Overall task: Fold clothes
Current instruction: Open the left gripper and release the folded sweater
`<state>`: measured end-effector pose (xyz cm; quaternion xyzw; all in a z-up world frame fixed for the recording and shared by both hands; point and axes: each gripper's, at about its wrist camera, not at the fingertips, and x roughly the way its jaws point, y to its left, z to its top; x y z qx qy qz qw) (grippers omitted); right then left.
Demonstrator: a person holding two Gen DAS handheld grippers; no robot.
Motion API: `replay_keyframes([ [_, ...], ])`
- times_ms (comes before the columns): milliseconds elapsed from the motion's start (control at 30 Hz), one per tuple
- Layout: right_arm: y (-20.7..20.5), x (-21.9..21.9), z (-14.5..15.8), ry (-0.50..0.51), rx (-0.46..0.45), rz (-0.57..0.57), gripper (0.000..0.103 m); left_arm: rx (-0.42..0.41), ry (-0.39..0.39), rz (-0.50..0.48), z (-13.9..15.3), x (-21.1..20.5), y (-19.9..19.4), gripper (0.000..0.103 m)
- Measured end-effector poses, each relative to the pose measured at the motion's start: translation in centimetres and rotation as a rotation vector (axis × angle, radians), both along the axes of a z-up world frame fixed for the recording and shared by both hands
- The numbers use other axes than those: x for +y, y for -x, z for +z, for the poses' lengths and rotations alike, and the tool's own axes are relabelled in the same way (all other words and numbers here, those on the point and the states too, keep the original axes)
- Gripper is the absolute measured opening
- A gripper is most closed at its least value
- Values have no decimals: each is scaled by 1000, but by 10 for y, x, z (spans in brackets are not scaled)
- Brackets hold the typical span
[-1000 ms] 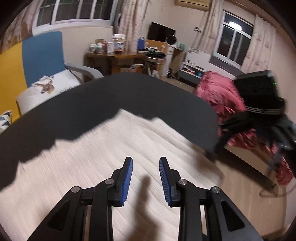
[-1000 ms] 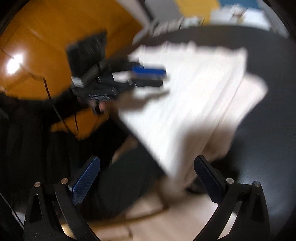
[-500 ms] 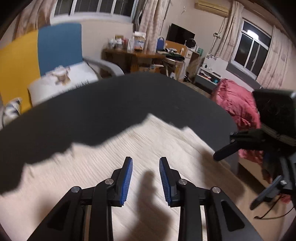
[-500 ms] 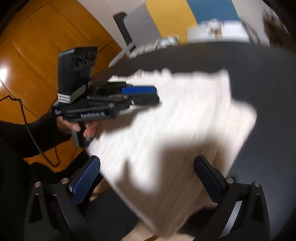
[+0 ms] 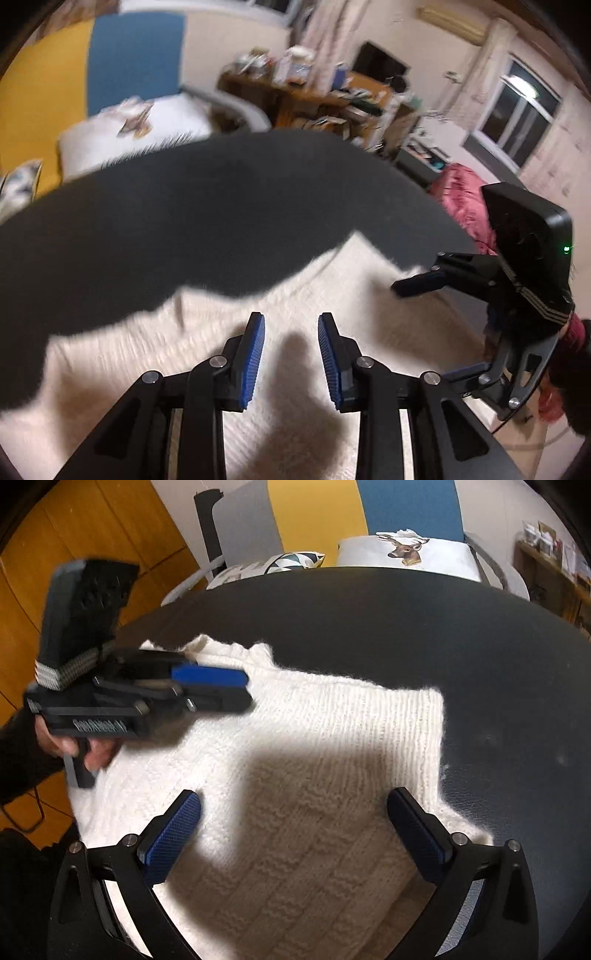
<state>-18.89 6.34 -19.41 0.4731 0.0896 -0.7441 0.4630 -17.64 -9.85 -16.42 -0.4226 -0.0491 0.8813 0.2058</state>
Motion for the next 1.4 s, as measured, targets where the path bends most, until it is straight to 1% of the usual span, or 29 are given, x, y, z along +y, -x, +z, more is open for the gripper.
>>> replay_keyframes([
  [67,-3,-3,9,20,1,-3,103,13,10,-97,6,2,7,31],
  [167,-15,-6,21,101,-35,31,103,-11,34,-246,2,10,26,34],
  [200,-23,-10,22,111,-36,51,103,-28,47,-277,-3,13,30,34],
  [300,-42,-16,17,97,-31,79,103,-114,56,-332,-18,18,44,34],
  [367,-52,-22,10,88,-29,67,103,-136,39,-355,-20,17,47,34],
  [467,-54,-17,12,117,-36,30,103,-170,19,-385,-24,17,50,34],
  [500,-53,-14,15,127,-39,19,103,-173,34,-387,-24,18,50,32],
  [533,-54,-13,18,130,-36,11,103,-157,68,-388,-23,22,47,26],
  [567,-55,-11,20,125,-25,5,103,-126,115,-391,-20,27,44,10],
  [600,-56,-11,21,118,-11,-3,103,-95,149,-389,-16,32,39,5],
  [667,-53,-13,22,91,23,-32,103,-41,171,-374,-8,37,31,4],
  [767,-51,-16,19,48,59,-78,103,12,164,-314,0,37,32,4],
  [800,-52,-16,16,25,79,-94,103,13,171,-291,-2,37,35,4],
  [900,-57,-16,6,-12,107,-125,103,-33,214,-238,-20,41,47,4],
  [967,-60,-16,-1,-29,120,-143,103,-36,213,-232,-21,41,47,5],
  [1000,-62,-15,-5,-38,127,-152,103,-38,213,-229,-21,41,46,7],
  [1067,-61,-13,-6,-35,120,-160,103,-53,192,-213,-20,38,48,11],
  [1167,-58,-12,6,-8,116,-138,103,-67,132,-170,-15,23,48,20],
  [1233,-56,-16,15,13,148,-90,103,-45,104,-127,-3,8,45,20],
  [1300,-50,-24,18,-9,173,-39,103,-21,82,-83,10,-10,39,19],
  [1367,-40,-35,11,-40,153,0,103,-4,66,-43,22,-33,29,19],
  [1400,-34,-40,7,-57,142,11,103,4,75,-33,25,-42,22,19],
])
